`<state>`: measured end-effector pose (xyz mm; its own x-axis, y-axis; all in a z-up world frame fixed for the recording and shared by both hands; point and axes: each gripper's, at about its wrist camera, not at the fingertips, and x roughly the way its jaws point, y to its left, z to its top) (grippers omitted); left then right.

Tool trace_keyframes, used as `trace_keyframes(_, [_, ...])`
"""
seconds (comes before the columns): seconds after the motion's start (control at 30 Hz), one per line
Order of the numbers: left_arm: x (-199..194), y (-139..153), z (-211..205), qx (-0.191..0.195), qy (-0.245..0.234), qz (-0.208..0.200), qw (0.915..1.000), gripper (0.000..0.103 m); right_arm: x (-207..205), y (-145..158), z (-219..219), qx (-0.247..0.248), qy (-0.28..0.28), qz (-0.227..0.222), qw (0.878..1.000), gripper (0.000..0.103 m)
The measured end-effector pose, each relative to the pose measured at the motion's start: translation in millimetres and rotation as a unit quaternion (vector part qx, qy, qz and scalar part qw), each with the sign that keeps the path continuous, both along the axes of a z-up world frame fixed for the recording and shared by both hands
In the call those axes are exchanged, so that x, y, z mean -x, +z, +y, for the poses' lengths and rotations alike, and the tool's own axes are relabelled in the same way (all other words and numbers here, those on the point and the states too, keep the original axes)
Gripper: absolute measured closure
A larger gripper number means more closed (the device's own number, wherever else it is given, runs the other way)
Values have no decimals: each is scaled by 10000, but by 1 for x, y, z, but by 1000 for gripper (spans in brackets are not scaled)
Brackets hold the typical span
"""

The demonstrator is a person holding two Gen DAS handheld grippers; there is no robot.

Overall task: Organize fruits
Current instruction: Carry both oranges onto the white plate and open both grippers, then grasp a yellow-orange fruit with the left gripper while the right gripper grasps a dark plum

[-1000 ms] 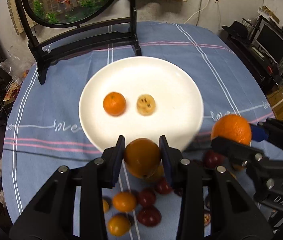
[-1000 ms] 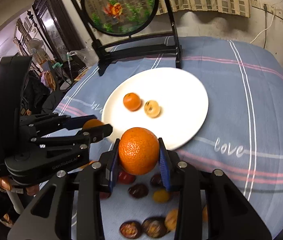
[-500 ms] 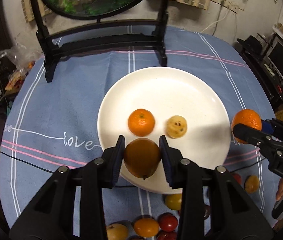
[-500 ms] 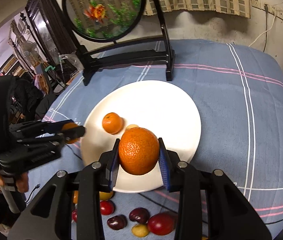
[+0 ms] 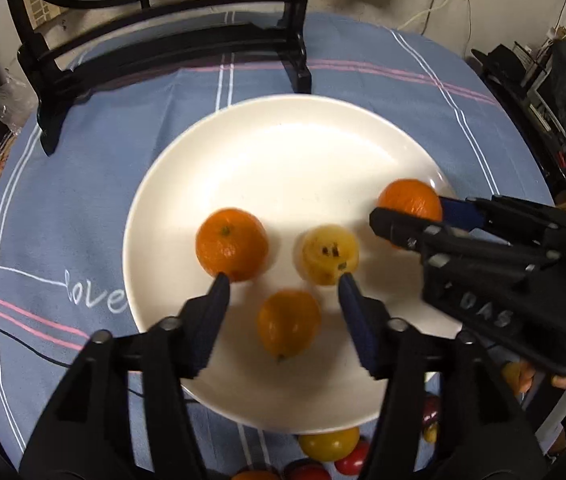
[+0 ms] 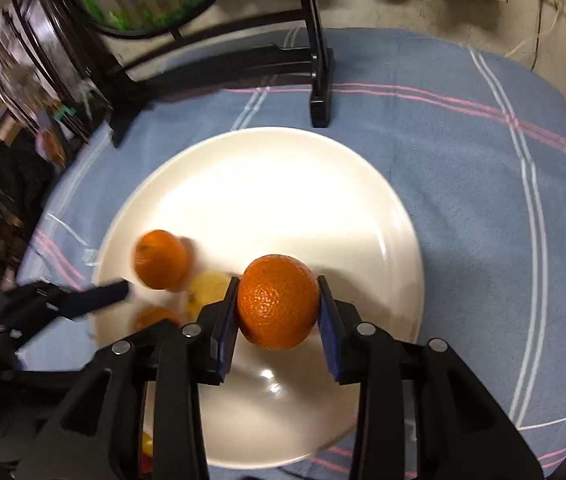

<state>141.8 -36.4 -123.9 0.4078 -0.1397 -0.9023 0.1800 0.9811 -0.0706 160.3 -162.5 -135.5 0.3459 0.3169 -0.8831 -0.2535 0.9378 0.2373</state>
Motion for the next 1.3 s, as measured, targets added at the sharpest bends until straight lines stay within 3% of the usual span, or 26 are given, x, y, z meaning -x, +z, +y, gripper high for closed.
trace_keyframes(0.1, [-1, 4, 2, -47, 2, -49, 10000, 37, -1, 2, -2, -12, -52, 5, 10000, 60])
trace_keyframes(0.13, [0, 6, 4, -57, 30, -86, 9999, 37, -1, 8, -6, -47, -138, -104, 9998, 46])
trace_keyframes(0.2, [1, 10, 10, -29, 98, -94, 9999, 37, 1, 20, -12, -216, -225, -300, 9991, 34])
trace_keyframes(0.43, [26, 49, 42, 26, 346, -538, 9979, 35, 30, 67, -29, -437, -306, -681, 9963, 34])
trace_keyframes(0.47, [31, 54, 48, 17, 386, -616, 9974, 31, 39, 72, -33, -475, -309, -719, 9958, 34])
trace_keyframes(0.63, [72, 71, 80, -50, 503, -894, 9947, 28, 105, 96, -48, -369, -173, -1029, 9939, 34])
trace_keyframes(0.8, [132, 58, 95, -151, 300, -799, 9962, 27, 179, 83, -45, -101, 112, -1026, 9946, 34])
trace_keyframes(1.0, [198, 20, 88, -173, -212, -373, 9989, 27, 258, 40, -30, 37, 471, -490, 9977, 34])
trace_keyframes(1.17, [224, -10, 75, -210, -423, -26, 9989, 27, 281, 7, -6, 340, 740, -151, 9966, 34])
trace_keyframes(1.3, [225, -22, 79, -174, -292, 98, 9994, 27, 279, -11, 3, 326, 565, 37, 9979, 34])
